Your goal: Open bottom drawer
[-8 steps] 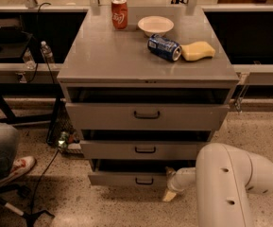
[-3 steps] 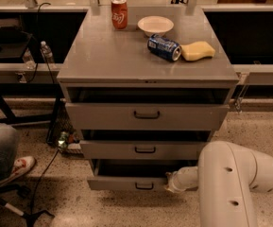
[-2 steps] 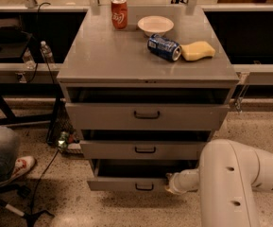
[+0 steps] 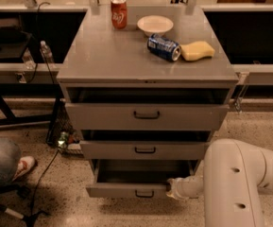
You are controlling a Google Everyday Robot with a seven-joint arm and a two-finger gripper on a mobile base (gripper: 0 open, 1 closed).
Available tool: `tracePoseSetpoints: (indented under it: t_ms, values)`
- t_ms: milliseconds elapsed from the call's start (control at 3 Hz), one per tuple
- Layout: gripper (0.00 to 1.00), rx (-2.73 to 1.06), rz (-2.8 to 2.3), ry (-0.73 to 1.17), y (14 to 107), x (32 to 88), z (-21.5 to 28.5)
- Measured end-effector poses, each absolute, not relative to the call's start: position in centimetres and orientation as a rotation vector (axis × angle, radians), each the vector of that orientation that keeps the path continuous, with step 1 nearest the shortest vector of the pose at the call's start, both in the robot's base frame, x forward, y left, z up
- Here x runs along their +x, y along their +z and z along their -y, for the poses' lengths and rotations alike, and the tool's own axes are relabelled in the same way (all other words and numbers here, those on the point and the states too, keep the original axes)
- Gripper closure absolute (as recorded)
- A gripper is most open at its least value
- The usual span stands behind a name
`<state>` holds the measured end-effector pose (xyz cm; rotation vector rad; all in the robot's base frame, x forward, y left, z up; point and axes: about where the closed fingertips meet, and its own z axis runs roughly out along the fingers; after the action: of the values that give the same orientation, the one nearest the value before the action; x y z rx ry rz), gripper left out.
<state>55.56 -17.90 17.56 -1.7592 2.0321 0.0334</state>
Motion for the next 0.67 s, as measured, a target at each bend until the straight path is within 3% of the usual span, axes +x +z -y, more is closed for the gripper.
tracePoseSetpoints:
  t_ms: [667]
  values:
    - [1.00,-1.684,-2.029,0.045,17.5,52.4,18.4]
